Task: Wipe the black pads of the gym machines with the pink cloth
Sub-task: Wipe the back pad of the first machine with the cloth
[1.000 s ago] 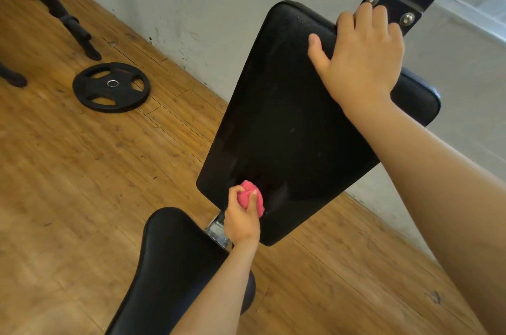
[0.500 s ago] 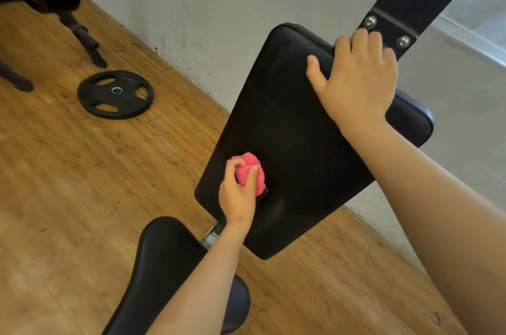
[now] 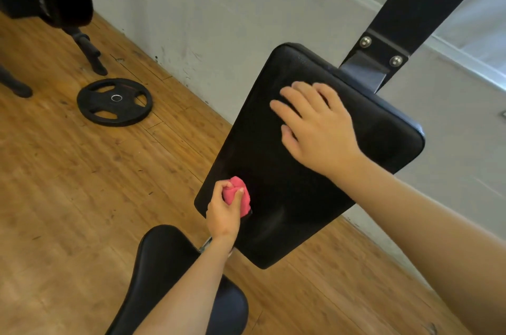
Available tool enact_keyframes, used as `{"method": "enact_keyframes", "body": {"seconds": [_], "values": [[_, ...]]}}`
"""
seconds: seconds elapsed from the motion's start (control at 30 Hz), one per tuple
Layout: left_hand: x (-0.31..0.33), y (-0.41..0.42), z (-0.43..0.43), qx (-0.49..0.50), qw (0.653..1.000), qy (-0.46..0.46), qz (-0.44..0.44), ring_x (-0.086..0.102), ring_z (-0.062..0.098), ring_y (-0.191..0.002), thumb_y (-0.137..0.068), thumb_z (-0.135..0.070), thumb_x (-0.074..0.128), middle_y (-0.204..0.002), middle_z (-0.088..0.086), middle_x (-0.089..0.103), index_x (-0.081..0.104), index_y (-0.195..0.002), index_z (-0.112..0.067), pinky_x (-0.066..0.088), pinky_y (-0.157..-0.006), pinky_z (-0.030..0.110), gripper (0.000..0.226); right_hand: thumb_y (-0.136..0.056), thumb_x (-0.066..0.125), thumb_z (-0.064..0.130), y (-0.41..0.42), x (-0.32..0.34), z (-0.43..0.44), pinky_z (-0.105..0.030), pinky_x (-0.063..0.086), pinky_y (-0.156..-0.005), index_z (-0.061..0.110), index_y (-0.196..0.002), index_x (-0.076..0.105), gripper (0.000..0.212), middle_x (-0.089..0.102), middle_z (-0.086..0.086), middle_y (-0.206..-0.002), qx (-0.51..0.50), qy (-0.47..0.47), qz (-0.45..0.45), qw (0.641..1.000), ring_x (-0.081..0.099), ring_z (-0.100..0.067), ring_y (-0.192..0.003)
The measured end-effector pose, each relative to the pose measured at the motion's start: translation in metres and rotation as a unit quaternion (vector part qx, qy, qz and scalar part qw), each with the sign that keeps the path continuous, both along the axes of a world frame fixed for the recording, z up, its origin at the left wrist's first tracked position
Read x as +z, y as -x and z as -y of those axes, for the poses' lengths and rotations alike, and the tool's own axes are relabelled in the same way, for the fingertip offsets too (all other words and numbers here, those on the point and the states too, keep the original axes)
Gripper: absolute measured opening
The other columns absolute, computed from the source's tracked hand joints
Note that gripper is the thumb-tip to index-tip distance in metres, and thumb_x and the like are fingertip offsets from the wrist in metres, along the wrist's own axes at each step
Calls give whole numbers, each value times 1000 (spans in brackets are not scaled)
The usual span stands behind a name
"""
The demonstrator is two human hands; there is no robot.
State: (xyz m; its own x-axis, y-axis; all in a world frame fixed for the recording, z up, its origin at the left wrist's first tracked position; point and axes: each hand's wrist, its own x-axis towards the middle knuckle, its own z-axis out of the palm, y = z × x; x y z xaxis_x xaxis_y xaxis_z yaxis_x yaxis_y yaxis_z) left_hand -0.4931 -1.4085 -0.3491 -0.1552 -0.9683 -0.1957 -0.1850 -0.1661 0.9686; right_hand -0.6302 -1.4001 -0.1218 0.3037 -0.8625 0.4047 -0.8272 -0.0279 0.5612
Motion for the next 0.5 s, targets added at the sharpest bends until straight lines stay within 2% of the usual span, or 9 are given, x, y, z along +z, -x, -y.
{"method": "enact_keyframes", "body": {"seconds": [0.07,0.17,0.27,0.33,0.4,0.5], "values": [[-1,-2,2,-8,1000,-4,4,55,13,-100,-88,-34,66,-108,-13,57,53,-100,-33,53,-81,35,18,-88,58,25,5,-14,-1,-44,19,-113,12,-131,56,45,51,-13,-139,-15,-36,-33,999,41,-31,-134],[-17,-11,9,6,999,-19,29,57,13,-95,-87,-36,66,-105,-12,59,53,-98,-33,50,-75,31,17,-89,58,26,19,-19,-2,-45,15,-116,11,-136,52,49,46,-14,-145,-46,-33,-92,994,36,-31,-139],[-46,-29,13,99,986,-118,57,61,22,-97,-88,-36,65,-98,-7,61,56,-96,-28,45,-74,34,14,-93,52,28,18,-24,1,-48,16,-116,10,-137,49,48,45,-15,-145,-53,-21,-133,989,35,-32,-139],[-56,-37,15,137,979,-143,39,60,25,-99,-89,-34,64,-98,-4,60,57,-95,-23,42,-76,34,14,-95,47,29,17,-27,3,-49,16,-116,11,-138,47,47,43,-15,-146,-60,-13,-151,987,33,-32,-140],[-45,-33,18,144,983,-111,-27,58,19,-101,-90,-33,63,-103,-5,59,56,-97,-21,43,-78,28,15,-97,44,30,19,-28,4,-49,16,-116,11,-139,46,46,42,-15,-147,-65,-7,-161,985,32,-32,-140],[9,-14,21,118,985,-18,-128,53,-7,-97,-93,-28,60,-106,-8,55,54,-105,-16,41,-75,6,17,-97,42,29,19,-30,5,-48,17,-115,12,-138,46,44,44,-14,-146,-61,5,-159,985,33,-32,-140]]}}
